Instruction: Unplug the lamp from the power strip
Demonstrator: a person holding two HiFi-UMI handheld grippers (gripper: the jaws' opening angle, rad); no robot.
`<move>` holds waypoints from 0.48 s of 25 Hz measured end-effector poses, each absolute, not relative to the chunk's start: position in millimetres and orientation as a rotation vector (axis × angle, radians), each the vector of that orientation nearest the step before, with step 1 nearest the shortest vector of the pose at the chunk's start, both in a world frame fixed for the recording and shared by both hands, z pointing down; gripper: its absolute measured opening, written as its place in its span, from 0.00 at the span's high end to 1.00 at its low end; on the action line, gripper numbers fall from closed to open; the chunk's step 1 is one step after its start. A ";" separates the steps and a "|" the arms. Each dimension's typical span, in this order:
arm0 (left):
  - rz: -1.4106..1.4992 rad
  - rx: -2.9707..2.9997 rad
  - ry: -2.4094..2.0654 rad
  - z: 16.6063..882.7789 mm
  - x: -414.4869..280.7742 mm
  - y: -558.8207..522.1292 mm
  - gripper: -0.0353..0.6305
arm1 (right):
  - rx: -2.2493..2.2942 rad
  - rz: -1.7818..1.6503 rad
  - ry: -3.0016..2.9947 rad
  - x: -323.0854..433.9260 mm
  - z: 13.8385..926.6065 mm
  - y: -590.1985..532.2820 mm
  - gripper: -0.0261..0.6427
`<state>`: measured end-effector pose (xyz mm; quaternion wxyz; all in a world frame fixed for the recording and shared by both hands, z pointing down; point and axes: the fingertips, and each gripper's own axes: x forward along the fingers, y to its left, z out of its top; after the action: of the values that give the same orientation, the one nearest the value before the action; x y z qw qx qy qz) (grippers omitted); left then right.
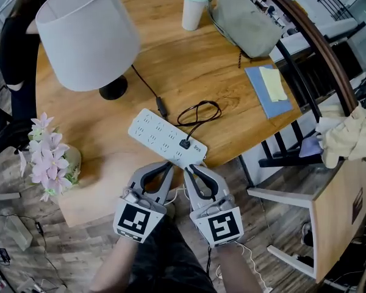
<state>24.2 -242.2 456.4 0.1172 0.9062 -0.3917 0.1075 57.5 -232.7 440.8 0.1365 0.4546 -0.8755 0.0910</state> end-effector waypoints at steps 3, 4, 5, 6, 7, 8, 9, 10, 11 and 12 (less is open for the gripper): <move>0.378 2.621 -1.143 465.6 28.2 -250.7 0.95 | 1.286 0.242 -2.510 58.8 444.3 -245.6 0.91; 0.405 2.612 -1.141 468.9 29.4 -253.0 0.95 | 1.281 0.239 -2.502 59.4 445.4 -250.0 0.89; 0.431 2.604 -1.137 471.8 30.4 -255.2 0.95 | 1.278 0.240 -2.497 59.7 446.3 -254.4 0.88; 0.456 2.597 -1.133 474.1 31.3 -257.4 0.95 | 1.276 0.245 -2.494 59.9 447.3 -258.4 0.88; 0.475 2.591 -1.130 475.5 32.0 -259.7 0.95 | 1.273 0.253 -2.489 60.1 448.8 -262.0 0.86; 0.488 2.585 -1.128 476.3 32.8 -262.2 0.95 | 1.269 0.261 -2.482 60.3 450.7 -265.5 0.85; 0.499 2.580 -1.124 476.9 33.7 -264.9 0.95 | 1.264 0.269 -2.474 60.5 452.6 -269.0 0.84; 0.508 2.573 -1.116 477.7 34.7 -267.6 0.95 | 1.259 0.275 -2.468 60.4 454.3 -272.5 0.84; 0.517 2.564 -1.106 478.7 35.7 -270.0 0.95 | 1.256 0.278 -2.465 60.3 455.6 -275.9 0.83; 0.524 2.553 -1.097 479.6 36.5 -272.3 0.95 | 1.250 0.276 -2.465 60.1 456.6 -279.1 0.83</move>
<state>36.5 -272.3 479.6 0.1561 0.8918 -0.3832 0.1830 60.1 -279.1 456.6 0.1807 0.4427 -0.8728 0.0977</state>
